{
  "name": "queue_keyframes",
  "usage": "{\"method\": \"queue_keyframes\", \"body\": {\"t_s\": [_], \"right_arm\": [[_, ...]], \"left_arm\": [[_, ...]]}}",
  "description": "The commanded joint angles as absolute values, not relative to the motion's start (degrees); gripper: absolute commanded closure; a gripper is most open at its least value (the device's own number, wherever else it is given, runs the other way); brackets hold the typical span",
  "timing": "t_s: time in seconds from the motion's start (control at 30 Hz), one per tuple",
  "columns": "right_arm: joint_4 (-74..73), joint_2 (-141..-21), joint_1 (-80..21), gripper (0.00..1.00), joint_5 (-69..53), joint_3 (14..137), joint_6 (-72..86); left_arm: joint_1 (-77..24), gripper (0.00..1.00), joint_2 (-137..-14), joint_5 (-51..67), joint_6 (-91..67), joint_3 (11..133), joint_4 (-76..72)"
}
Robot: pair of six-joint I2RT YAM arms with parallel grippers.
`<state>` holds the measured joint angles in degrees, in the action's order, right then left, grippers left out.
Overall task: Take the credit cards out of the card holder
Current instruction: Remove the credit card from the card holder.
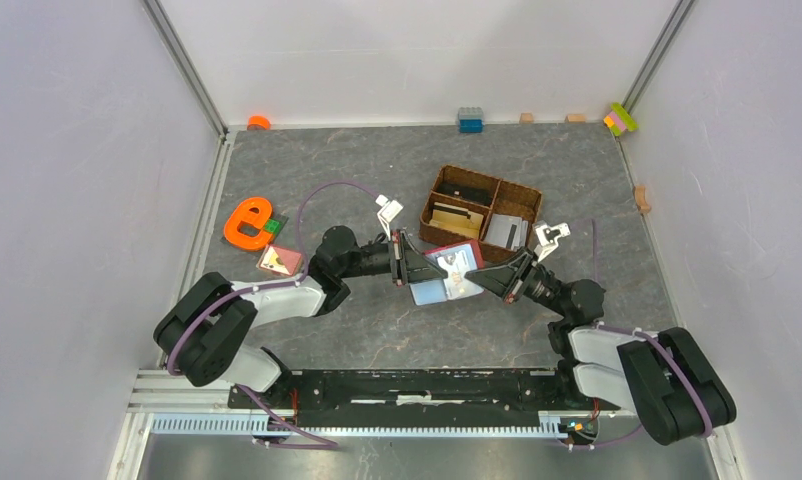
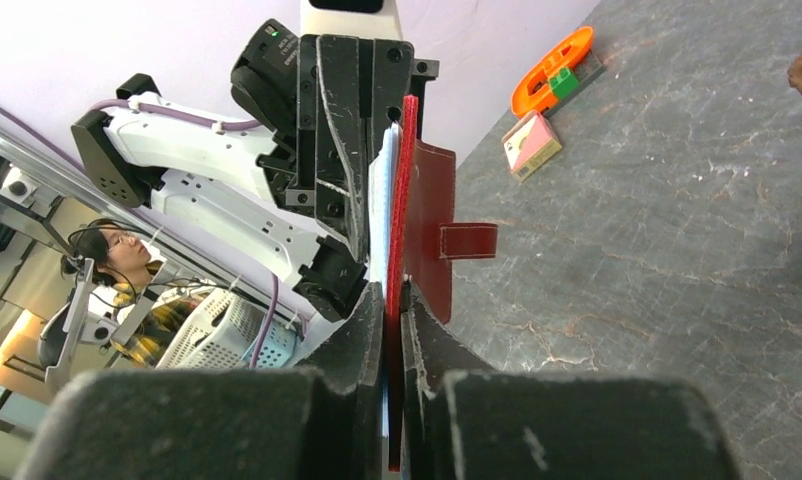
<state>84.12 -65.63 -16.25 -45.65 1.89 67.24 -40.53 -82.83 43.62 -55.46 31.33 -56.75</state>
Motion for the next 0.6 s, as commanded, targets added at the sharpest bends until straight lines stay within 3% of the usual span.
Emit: {"method": "queue_keyframes", "body": {"t_s": [0.0, 0.13, 0.4, 0.57], "right_arm": [[98.83, -67.57, -15.55, 0.91, -45.61, 1.97, 69.54], [98.28, -66.8, -15.15, 1.0, -45.05, 1.44, 69.25], [95.45, -64.86, -12.06, 0.95, -43.73, 0.26, 68.73], [97.17, -65.66, -11.76, 0.99, -43.95, 0.3, 69.6]], "left_arm": [[-39.73, 0.98, -82.15, 44.3, -53.7, 32.58, -58.1], [-39.66, 0.98, -81.85, 43.62, -53.11, 32.66, -56.48], [-38.76, 0.98, -81.34, 42.25, -52.47, 32.43, -53.88], [-38.5, 0.98, -81.28, 42.28, -52.65, 32.34, -53.88]]}}
